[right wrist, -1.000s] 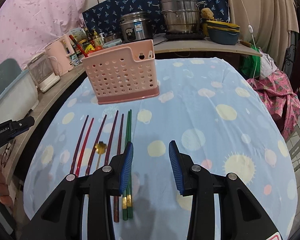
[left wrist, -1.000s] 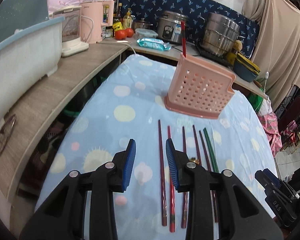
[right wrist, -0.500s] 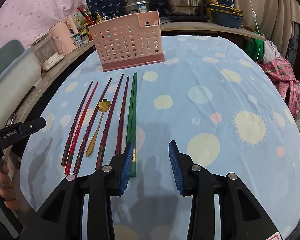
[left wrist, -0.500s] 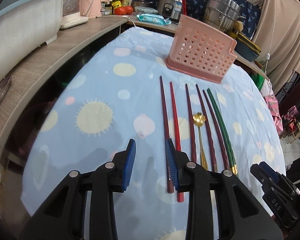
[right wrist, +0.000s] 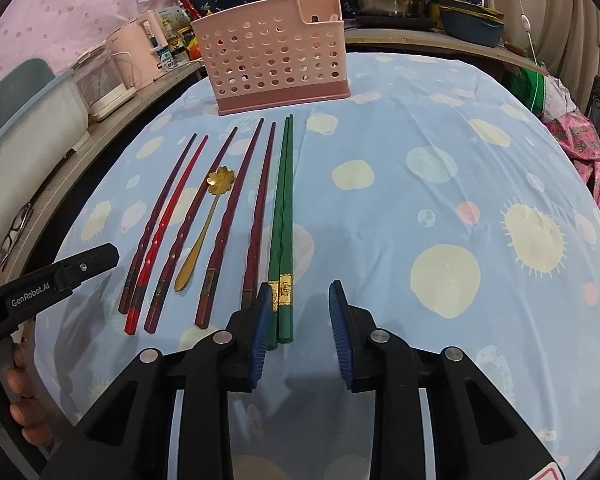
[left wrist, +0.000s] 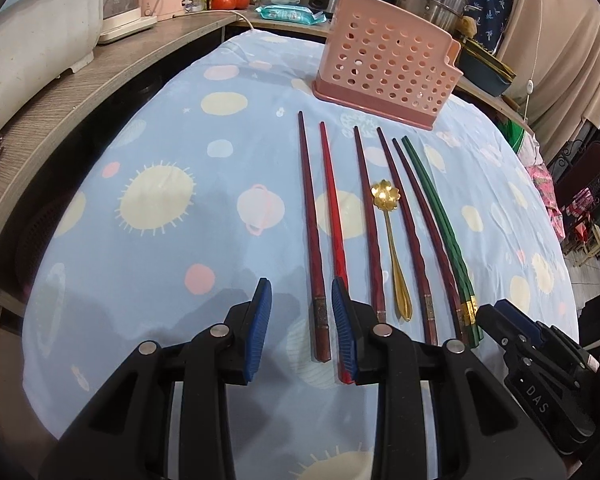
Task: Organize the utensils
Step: 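Grasp a dark red chopstick with the left tool while the right tool grasps a green chopstick, then lift both chopsticks and carry them over the pink holder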
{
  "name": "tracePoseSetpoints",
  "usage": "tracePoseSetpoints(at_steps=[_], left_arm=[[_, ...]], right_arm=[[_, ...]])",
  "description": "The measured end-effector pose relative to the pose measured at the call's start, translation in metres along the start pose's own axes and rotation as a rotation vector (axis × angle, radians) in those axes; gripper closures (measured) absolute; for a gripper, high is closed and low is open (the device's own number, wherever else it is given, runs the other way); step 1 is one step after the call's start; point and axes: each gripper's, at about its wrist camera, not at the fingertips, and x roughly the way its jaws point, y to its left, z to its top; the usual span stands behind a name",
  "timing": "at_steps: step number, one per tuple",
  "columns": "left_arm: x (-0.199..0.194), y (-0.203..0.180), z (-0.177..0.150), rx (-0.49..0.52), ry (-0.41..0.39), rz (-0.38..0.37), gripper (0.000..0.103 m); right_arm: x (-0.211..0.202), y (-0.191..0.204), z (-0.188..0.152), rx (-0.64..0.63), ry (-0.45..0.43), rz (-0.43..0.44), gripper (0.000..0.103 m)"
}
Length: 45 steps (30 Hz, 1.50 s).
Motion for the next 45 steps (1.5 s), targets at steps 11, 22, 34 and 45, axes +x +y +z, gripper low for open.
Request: tracePoseSetpoints(at_steps=[11, 22, 34, 45], left_arm=[[0.009, -0.002, -0.006, 0.01, 0.027, 0.0, 0.073], [0.015, -0.002, -0.009, 0.018, 0.032, 0.014, 0.073], [0.014, -0.002, -0.013, 0.031, 0.023, 0.003, 0.089], [0.007, 0.001, -0.014, 0.02, 0.019, -0.015, 0.096]], right_arm=[[0.009, -0.001, 0.002, 0.004, 0.001, -0.004, 0.082], [0.014, -0.006, 0.001, 0.01, 0.006, -0.009, 0.087], [0.013, -0.01, -0.001, 0.018, -0.001, -0.006, 0.095], [0.006, -0.013, -0.002, 0.027, -0.009, 0.003, 0.095]])
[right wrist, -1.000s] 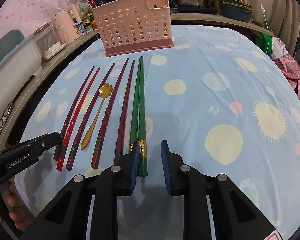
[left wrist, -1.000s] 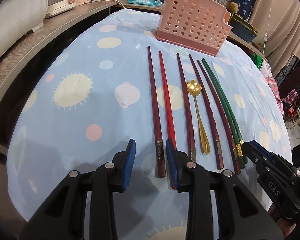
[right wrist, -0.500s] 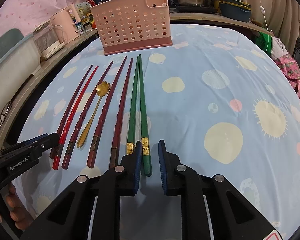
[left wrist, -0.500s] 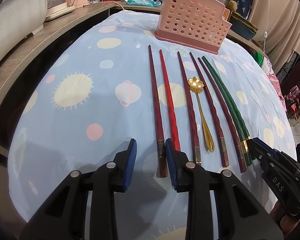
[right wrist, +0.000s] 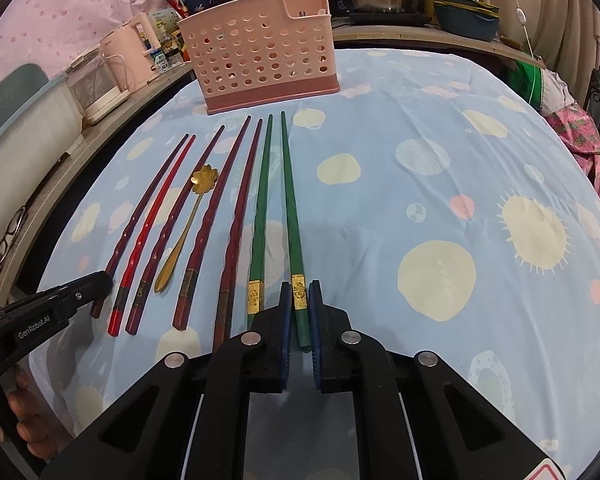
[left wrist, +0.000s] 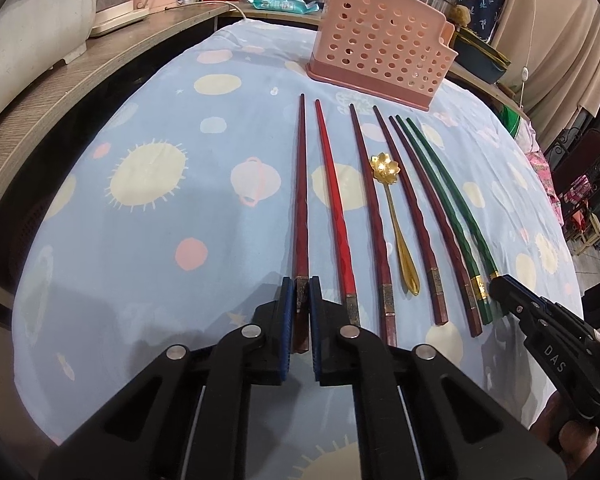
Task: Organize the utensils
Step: 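Lift both chopsticks and carry them over the pink holder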
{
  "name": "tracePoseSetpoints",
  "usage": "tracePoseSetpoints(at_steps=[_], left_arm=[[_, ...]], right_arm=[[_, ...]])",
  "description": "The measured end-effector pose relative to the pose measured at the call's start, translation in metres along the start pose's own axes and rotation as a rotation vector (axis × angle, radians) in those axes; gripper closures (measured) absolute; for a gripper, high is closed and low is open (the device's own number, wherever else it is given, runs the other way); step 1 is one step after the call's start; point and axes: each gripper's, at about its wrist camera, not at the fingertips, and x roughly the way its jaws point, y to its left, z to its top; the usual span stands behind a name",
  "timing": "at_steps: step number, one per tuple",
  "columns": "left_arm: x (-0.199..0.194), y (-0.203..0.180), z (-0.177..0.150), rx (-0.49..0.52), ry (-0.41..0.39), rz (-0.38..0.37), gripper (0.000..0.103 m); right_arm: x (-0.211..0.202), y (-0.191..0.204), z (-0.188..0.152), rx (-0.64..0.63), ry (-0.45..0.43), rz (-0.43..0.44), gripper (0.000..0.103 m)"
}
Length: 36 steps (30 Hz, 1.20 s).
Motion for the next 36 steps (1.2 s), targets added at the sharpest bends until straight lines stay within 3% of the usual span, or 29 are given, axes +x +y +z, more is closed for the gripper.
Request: tracePoseSetpoints(at_steps=[18, 36], left_arm=[[-0.057, 0.01, 0.029, -0.036, -0.135, -0.014, 0.096], [-0.121, -0.001, 0.117, -0.002, -0.348, -0.012, 0.096]], right_arm=[[-0.052, -0.017, 0.029, 0.052, -0.13, 0.027, 0.096], [-0.106, -0.024, 0.114, 0.056, -0.328, 0.058, 0.096]])
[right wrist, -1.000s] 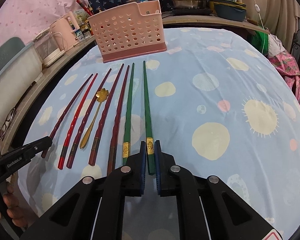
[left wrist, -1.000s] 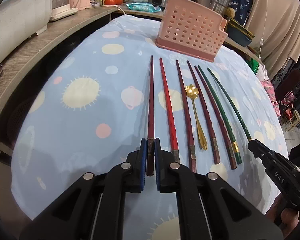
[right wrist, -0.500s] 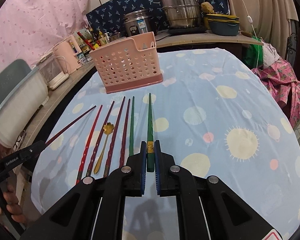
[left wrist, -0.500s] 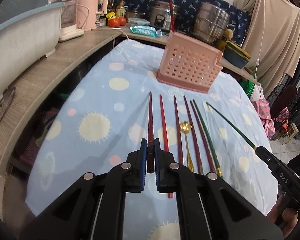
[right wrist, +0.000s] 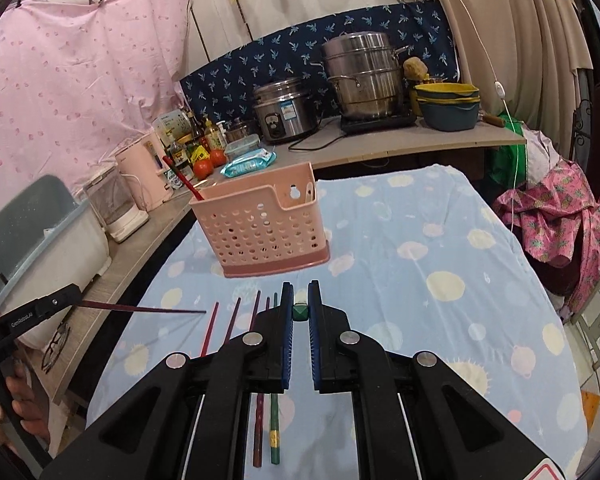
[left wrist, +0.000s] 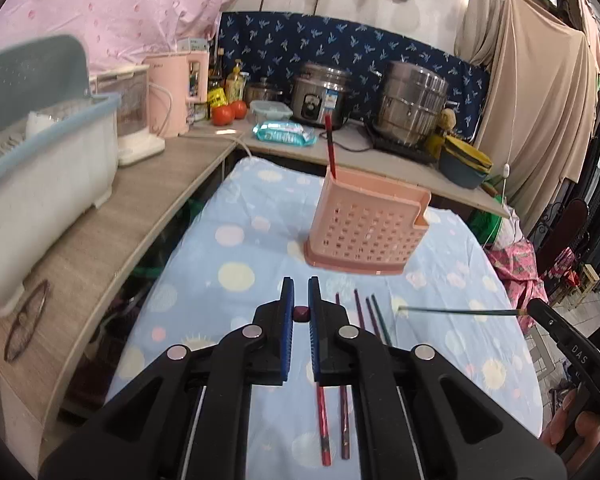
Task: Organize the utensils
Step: 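Lift both chopsticks and carry them over the pink holder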
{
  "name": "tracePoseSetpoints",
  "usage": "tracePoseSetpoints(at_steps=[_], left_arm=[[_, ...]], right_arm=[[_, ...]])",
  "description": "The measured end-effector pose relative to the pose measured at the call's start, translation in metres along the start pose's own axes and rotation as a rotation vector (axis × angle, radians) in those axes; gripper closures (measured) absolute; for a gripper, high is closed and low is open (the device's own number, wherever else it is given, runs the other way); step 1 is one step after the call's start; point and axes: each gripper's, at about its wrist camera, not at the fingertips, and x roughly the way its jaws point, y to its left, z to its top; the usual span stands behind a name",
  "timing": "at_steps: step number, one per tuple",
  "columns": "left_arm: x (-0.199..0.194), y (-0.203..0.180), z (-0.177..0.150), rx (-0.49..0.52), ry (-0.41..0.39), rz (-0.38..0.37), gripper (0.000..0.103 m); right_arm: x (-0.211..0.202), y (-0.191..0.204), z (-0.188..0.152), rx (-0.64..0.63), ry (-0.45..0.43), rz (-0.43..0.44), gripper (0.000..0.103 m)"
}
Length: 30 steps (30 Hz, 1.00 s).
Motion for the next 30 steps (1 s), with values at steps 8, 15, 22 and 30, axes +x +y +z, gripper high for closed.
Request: tracePoseSetpoints(at_steps=[8, 15, 22, 30], left_arm=[[-0.007, -0.013, 0.046, 0.013, -0.077, -0.022, 0.096], [-0.005, -0.029, 0.082, 0.035, -0.126, -0.047, 0.096], [0.0, -0.044, 0.115, 0.038, -0.16, -0.083, 0.096], [0.001, -0.062, 0.163, 0.047, -0.252, -0.093, 0.096]], right_arm=[[-0.001, 0.003, 0.039, -0.013, -0.065, 0.019, 0.096], [0.005, 0.005, 0.067, -0.011, -0.091, 0.041, 0.096], [0.01, 0.008, 0.106, -0.008, -0.14, 0.074, 0.096], [0.016, 0.016, 0.156, -0.016, -0.244, 0.082, 0.096]])
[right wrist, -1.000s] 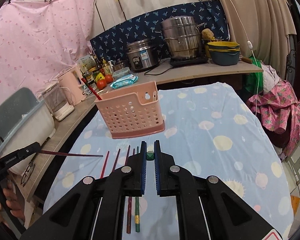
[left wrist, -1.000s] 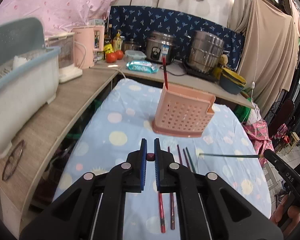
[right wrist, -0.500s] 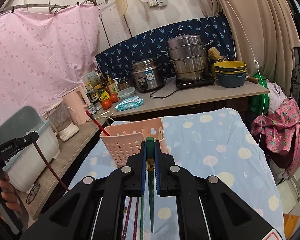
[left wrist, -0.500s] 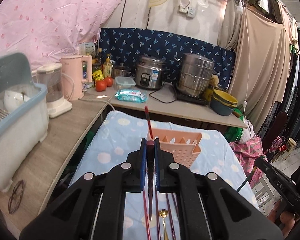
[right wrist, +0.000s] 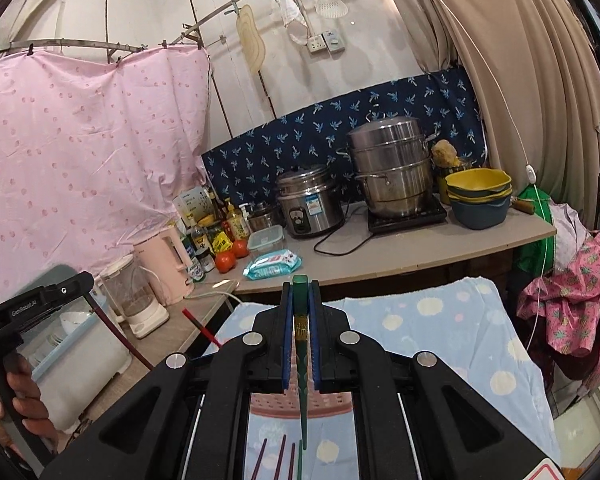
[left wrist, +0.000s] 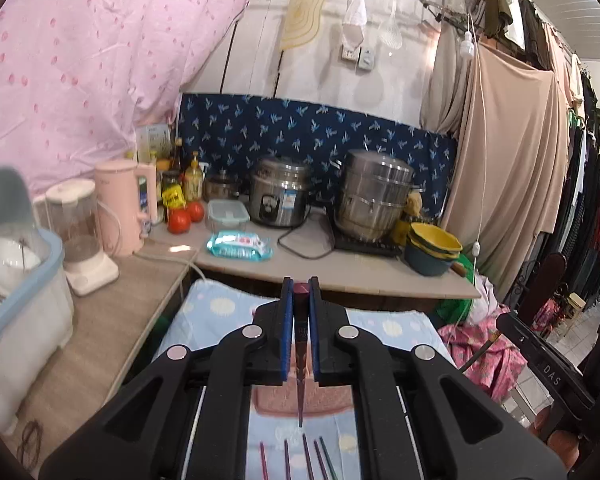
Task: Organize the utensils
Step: 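Lift both chopsticks and carry them over the pink holder, then lower the chopsticks into the holder and open both tools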
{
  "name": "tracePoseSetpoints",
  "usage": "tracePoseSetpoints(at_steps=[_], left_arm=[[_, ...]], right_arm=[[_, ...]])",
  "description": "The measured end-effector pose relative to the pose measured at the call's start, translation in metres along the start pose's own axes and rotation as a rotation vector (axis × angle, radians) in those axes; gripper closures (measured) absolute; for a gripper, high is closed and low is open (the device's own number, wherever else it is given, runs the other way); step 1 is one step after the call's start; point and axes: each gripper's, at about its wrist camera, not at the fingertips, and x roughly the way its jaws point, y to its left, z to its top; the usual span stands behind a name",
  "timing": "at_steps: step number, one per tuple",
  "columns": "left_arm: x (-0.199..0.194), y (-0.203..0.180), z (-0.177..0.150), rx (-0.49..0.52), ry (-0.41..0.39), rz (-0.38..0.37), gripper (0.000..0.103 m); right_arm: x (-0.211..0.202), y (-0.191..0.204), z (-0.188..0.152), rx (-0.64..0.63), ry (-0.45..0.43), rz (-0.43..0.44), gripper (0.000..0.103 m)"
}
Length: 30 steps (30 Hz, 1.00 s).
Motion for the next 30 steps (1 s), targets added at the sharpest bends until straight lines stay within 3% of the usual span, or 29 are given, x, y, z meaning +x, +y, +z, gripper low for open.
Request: tracePoseSetpoints(at_steps=[7, 14, 20, 30], left_arm=[[0.027, -0.006, 0.026, 0.022, -0.092, 0.027, 0.096], [0.069, 0.003, 0.021, 0.011, -0.087, 0.049, 0.096], [0.088, 0.013, 0.022, -0.027, -0.063, 0.036, 0.096], [0.08, 0.007, 0.051, -0.018, -0.132, 0.022, 0.096]], right_arm=[[0.03, 0.004, 0.027, -0.006, -0.084, -0.016, 0.096], [0.068, -0.004, 0.031, -0.008, -0.097, -0.044, 0.096], [0.097, -0.009, 0.018, -0.01, -0.041, -0.053, 0.096], [0.132, -0.018, -0.017, 0.01, 0.069, -0.045, 0.096]])
